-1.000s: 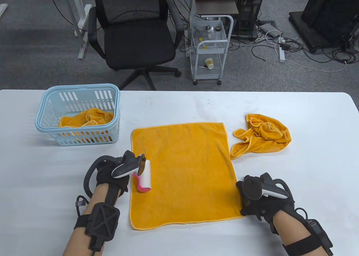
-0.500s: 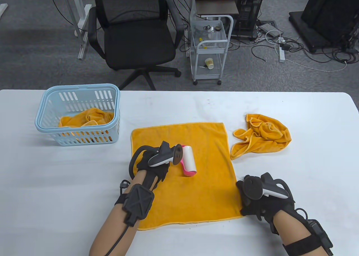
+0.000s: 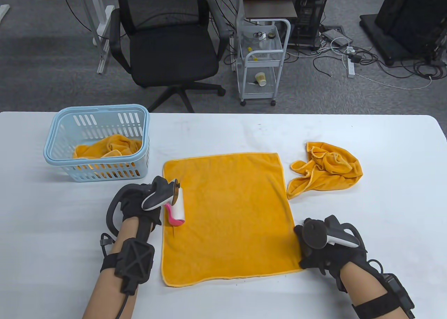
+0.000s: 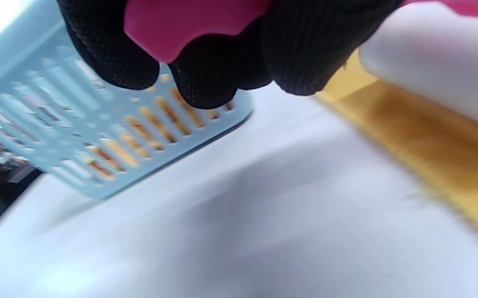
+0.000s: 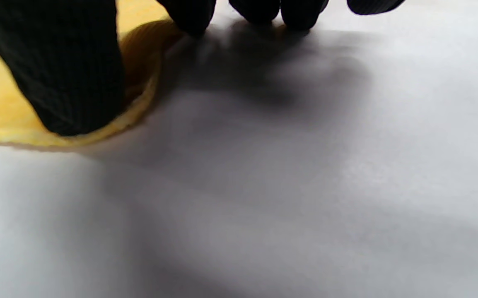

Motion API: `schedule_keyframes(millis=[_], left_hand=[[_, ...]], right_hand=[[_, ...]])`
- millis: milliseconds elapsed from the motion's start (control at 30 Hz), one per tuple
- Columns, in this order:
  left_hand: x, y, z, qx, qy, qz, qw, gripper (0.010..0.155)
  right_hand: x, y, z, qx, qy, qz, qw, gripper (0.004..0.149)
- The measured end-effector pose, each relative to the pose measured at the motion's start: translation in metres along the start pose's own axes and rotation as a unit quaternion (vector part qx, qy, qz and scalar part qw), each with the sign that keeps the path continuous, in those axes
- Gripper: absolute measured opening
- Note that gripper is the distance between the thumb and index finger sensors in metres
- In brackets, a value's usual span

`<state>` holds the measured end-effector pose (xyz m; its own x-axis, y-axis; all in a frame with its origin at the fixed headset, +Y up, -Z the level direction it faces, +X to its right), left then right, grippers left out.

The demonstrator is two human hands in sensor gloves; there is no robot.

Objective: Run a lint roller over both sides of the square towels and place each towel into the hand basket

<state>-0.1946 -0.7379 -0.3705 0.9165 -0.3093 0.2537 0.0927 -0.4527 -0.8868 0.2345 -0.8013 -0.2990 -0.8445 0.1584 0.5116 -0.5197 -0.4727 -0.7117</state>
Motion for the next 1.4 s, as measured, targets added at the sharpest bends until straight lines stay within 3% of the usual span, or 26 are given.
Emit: schedule_keyframes(millis=[100, 200, 367, 467, 700, 800, 900, 1000, 1200, 1333, 1400], left_hand=[[0.035, 0.002, 0.013, 0.026, -0.062, -0.078, 0.995, 0.050], [0.083, 0.007, 0.027, 0.058, -0.069, -0.135, 0.987, 0.052], [0.123, 0.023, 0.025, 0.062, -0.064, -0.155, 0.984, 0.053], [0.111, 0.026, 0.014, 0.032, -0.030, -0.123, 0.991, 0.050], [0.025, 0.002, -0.009, -0.018, 0.093, 0.015, 0.995, 0.044], [0.000, -0.007, -0.018, -0.032, 0.111, 0.052, 0.992, 0.044], [-0.007, -0.016, -0.019, -0.035, 0.059, 0.035, 0.997, 0.046], [0.016, -0.018, -0.008, -0.006, 0.017, -0.025, 1.000, 0.048], [0.116, -0.013, 0.022, 0.065, -0.040, -0.163, 0.984, 0.052], [0.153, -0.005, 0.025, 0.062, -0.051, -0.197, 0.977, 0.052], [0.154, -0.001, 0.019, 0.053, -0.034, -0.185, 0.981, 0.052]], right_hand=[[0.000, 0.000, 0.000, 0.000, 0.000, 0.000, 1.000, 0.099], [0.000, 0.000, 0.000, 0.000, 0.001, 0.000, 1.000, 0.099], [0.000, 0.000, 0.000, 0.000, 0.001, 0.000, 1.000, 0.099], [0.000, 0.000, 0.000, 0.000, 0.001, 0.000, 1.000, 0.099], [0.000, 0.000, 0.000, -0.001, 0.000, 0.001, 1.000, 0.099], [0.000, 0.000, 0.000, -0.001, -0.001, 0.000, 1.000, 0.099], [0.000, 0.000, 0.000, -0.001, -0.001, 0.000, 1.000, 0.099], [0.000, 0.000, 0.000, -0.003, 0.001, -0.001, 1.000, 0.098], [0.000, 0.000, 0.000, -0.004, 0.004, -0.001, 1.000, 0.098], [0.000, 0.000, 0.001, -0.004, 0.006, -0.001, 1.000, 0.099], [0.000, 0.000, 0.001, -0.004, 0.006, -0.001, 1.000, 0.098]])
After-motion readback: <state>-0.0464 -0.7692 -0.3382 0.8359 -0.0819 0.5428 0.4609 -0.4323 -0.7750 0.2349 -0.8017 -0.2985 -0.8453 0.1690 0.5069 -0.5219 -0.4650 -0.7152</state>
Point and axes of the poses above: the tracker on the back of each hand, its own x axis roughly to the thumb side, its own y axis roughly from the wrist to the fingertips, z = x × y, the point moved 3 cm from there along y, roughly from the wrist to the fingertips, and after that the axes turned 11 degrees about -z, right-handed, at the moved point
